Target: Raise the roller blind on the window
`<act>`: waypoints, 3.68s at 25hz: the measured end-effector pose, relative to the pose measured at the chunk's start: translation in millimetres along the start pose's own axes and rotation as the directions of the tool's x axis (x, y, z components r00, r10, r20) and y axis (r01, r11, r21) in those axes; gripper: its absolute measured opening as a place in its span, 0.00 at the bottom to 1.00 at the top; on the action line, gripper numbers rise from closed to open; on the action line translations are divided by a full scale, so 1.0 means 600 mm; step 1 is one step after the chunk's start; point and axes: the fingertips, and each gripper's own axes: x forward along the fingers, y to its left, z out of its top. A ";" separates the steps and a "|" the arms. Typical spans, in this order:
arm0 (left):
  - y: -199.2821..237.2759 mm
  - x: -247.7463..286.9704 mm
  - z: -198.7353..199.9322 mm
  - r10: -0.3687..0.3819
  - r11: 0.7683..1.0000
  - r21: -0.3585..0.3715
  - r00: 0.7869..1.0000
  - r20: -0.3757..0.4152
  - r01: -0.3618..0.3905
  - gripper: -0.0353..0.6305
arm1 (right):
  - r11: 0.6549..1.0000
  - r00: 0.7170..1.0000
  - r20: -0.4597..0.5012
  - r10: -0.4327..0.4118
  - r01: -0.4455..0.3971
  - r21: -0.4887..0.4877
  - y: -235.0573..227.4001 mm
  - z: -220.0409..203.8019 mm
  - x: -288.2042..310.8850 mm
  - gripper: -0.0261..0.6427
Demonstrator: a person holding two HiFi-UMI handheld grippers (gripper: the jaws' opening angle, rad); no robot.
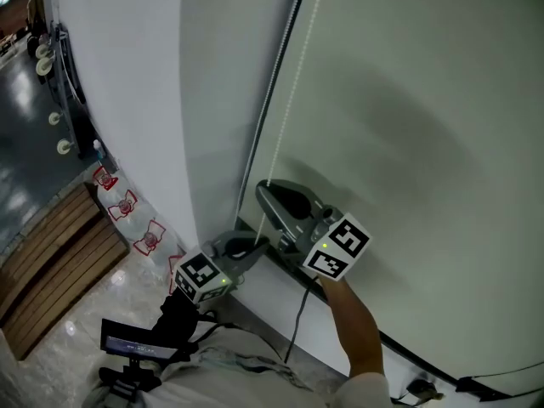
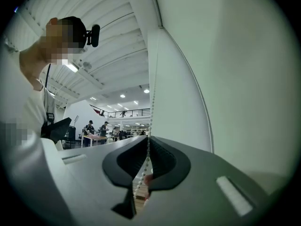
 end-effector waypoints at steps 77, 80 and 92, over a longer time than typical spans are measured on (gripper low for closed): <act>-0.031 0.024 -0.005 -0.090 0.996 -0.019 0.994 -0.068 0.089 0.05 | 0.978 0.848 0.489 0.205 -0.191 -0.079 -0.039 0.508 0.066 0.06; -0.023 0.030 0.009 -0.078 0.997 -0.028 0.994 -0.071 0.076 0.05 | 0.980 0.850 0.491 0.191 -0.196 -0.043 -0.053 0.482 0.062 0.06; -0.023 0.003 -0.043 -0.078 0.997 -0.028 0.995 -0.067 0.077 0.05 | 0.987 0.907 0.408 0.107 -0.146 0.067 -0.023 0.210 0.026 0.06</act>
